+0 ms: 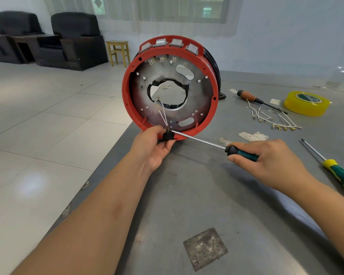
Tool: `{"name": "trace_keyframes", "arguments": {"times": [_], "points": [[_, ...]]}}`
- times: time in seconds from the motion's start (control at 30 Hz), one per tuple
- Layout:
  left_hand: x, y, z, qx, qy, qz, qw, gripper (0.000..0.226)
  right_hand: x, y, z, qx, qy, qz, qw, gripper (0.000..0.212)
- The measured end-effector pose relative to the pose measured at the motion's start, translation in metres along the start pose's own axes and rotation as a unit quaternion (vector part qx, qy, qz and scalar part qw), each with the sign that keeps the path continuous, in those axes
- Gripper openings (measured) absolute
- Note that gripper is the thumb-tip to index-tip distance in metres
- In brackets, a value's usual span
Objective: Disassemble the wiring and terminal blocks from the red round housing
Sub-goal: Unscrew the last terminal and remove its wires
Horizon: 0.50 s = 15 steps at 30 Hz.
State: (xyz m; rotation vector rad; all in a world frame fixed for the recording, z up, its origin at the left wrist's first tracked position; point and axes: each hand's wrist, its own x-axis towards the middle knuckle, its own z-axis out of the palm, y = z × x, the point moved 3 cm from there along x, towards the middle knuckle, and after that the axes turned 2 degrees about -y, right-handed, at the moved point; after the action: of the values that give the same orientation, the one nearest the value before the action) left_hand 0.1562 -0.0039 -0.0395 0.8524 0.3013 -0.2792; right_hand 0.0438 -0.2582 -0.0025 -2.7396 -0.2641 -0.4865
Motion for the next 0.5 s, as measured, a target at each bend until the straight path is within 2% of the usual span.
{"name": "trace_keyframes", "arguments": {"times": [0.13,0.23,0.4,0.5], "points": [[0.001,0.0,-0.002,-0.006,-0.008,0.001,1.0,0.038,-0.001,0.001,0.005,0.045,-0.018,0.025,0.998,0.037],[0.004,0.001,-0.003,0.014,-0.009,0.005,1.0,0.031,0.0,-0.001,0.0,0.037,-0.01,0.016,0.999,0.036],[0.006,0.0,-0.003,0.019,-0.012,0.008,1.0,0.03,0.003,-0.011,-0.018,-0.092,0.034,-0.091,0.991,0.035],[0.007,0.0,-0.004,0.017,-0.012,0.013,1.0,0.037,0.003,-0.013,-0.026,-0.151,0.061,-0.122,0.979,0.034]]}}
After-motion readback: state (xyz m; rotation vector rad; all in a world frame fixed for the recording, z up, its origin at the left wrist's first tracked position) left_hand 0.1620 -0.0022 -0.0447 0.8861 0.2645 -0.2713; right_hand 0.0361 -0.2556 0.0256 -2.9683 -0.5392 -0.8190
